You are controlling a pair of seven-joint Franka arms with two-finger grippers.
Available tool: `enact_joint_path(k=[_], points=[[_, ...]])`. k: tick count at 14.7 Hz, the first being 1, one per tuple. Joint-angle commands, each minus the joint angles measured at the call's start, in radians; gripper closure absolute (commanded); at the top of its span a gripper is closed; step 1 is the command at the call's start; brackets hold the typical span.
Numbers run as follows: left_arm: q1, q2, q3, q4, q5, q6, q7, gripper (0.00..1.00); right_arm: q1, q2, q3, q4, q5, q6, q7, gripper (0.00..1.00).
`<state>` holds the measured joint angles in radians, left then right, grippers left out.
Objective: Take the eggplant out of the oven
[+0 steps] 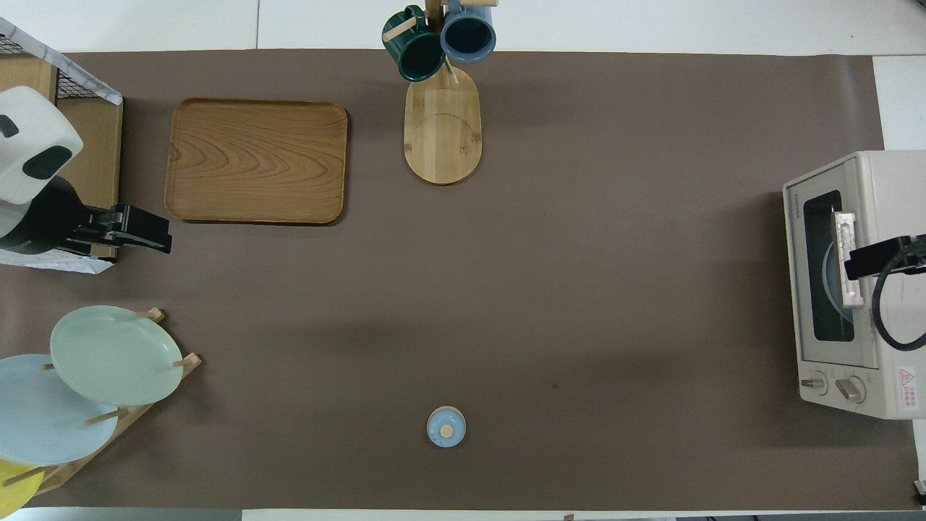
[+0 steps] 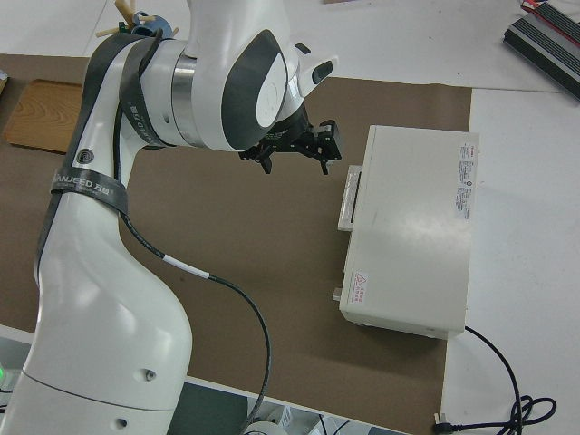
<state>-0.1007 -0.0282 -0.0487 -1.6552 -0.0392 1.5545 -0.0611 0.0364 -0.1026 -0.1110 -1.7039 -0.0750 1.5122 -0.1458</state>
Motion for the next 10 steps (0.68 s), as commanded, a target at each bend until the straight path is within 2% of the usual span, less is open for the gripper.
enact_joint_path(k=[1,7,8,9,10], points=[[0.003,-0.013,0.003,-0.005,-0.016,0.002,-0.005,0.0,0.002,0.003,-0.004,0.006,0.026,-0.001,0.012,0.0],[0.003,-0.013,0.003,-0.005,-0.016,0.002,-0.005,0.0,0.007,-0.011,0.001,0.006,0.024,-0.003,-0.006,0.0],[0.003,-0.013,0.003,-0.005,-0.016,0.002,-0.005,0.0,0.011,-0.012,0.002,0.004,0.024,-0.001,-0.02,0.1],[0.003,-0.013,0.003,-0.005,-0.016,0.002,-0.005,0.0,0.013,-0.012,0.007,0.0,0.015,0.003,-0.02,0.65],[0.003,-0.013,0.003,-0.005,-0.016,0.002,-0.005,0.0,0.013,-0.014,0.008,-0.011,0.015,0.014,-0.018,1.0]])
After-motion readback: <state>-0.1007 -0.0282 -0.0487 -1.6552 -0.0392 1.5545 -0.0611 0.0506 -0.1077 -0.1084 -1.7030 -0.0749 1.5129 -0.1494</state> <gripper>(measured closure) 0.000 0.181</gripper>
